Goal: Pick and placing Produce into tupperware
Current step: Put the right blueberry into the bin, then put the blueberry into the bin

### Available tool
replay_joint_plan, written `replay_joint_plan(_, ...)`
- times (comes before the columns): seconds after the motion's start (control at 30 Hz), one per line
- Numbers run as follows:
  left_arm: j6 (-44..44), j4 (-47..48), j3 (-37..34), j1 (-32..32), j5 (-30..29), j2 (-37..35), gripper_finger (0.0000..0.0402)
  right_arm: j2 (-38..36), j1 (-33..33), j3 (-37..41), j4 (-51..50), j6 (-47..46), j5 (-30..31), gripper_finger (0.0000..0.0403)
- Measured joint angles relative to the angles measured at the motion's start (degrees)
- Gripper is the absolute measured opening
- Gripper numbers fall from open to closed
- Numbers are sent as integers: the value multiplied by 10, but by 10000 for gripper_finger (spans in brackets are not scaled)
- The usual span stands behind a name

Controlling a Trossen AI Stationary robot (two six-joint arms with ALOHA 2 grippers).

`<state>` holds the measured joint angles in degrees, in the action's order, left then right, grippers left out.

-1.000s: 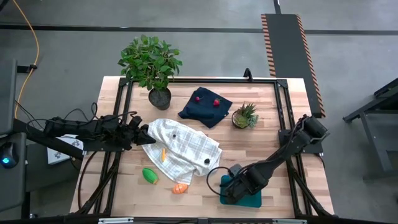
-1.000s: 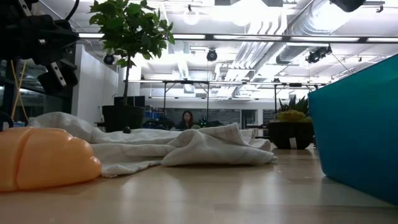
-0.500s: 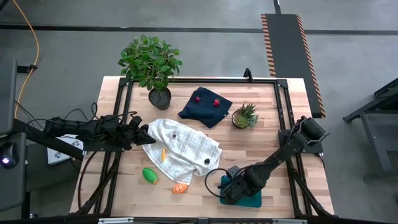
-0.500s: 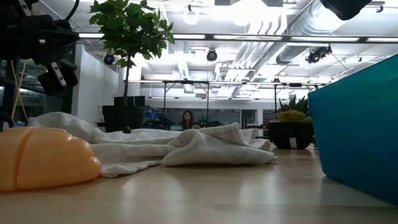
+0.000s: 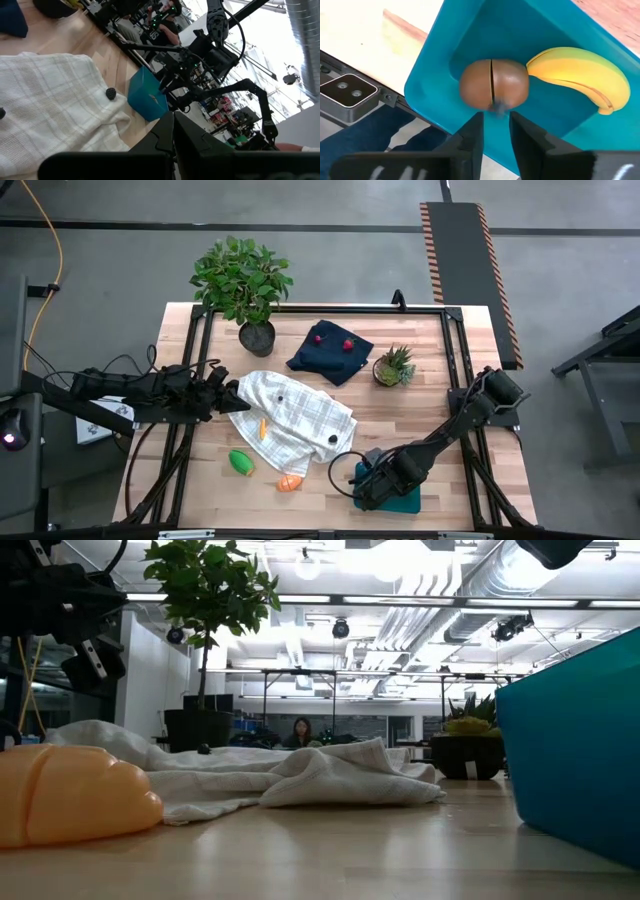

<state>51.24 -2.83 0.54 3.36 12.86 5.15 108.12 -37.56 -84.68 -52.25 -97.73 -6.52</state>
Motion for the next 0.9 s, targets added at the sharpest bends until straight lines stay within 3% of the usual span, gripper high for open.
replay_joint_plan(0.17, 0, 0, 0, 0, 0, 0, 1, 0, 0, 0, 5, 0, 0, 102)
replay_joint_plan(0.9, -45, 0, 0, 0, 1, 0, 1, 0, 0, 0, 42, -10, 3, 103)
